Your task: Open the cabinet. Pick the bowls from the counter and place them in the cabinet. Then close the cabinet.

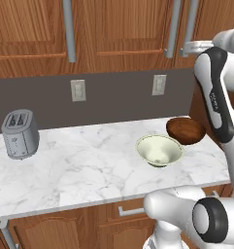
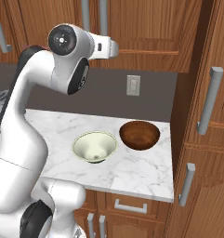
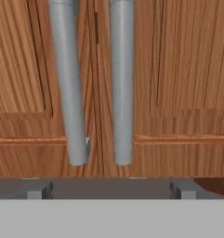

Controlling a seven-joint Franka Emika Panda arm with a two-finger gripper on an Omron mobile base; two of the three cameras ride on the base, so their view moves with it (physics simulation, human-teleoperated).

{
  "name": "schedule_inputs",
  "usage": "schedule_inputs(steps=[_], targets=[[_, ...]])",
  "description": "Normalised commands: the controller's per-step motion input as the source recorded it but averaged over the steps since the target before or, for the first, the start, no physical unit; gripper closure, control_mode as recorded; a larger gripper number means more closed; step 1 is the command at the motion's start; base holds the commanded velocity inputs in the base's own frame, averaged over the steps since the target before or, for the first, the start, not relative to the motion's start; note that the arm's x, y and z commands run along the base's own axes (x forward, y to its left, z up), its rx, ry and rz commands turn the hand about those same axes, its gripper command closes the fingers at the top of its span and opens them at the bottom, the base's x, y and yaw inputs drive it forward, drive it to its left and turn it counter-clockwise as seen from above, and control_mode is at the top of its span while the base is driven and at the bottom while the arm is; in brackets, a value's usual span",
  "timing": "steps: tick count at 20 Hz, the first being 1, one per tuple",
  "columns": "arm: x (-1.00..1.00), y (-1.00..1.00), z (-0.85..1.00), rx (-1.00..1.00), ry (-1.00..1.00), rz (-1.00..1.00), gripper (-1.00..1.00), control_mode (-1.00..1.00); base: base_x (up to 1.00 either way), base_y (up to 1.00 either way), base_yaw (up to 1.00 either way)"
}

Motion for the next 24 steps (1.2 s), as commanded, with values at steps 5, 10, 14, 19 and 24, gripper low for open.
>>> schedule_inputs(steps=[5, 10, 14, 19, 24], targets=[[0.74, -0.16, 0.0, 0.04, 0.09, 0.0, -1.0, -1.0, 0.0, 0.0, 0.0], [0.75, -0.26, 0.0, 0.1, 0.1, 0.01, -1.0, -1.0, 0.0, 0.0, 0.0], [0.71, -0.15, -0.02, 0.09, 0.01, 0.05, -1.0, -1.0, 0.0, 0.0, 0.0], [0.58, 0.0, -0.09, 0.03, -0.07, 0.11, -1.0, -1.0, 0.0, 0.0, 0.0], [0.61, 0.0, -0.19, 0.03, -0.1, 0.11, 1.0, -1.0, 0.0, 0.0, 0.0]])
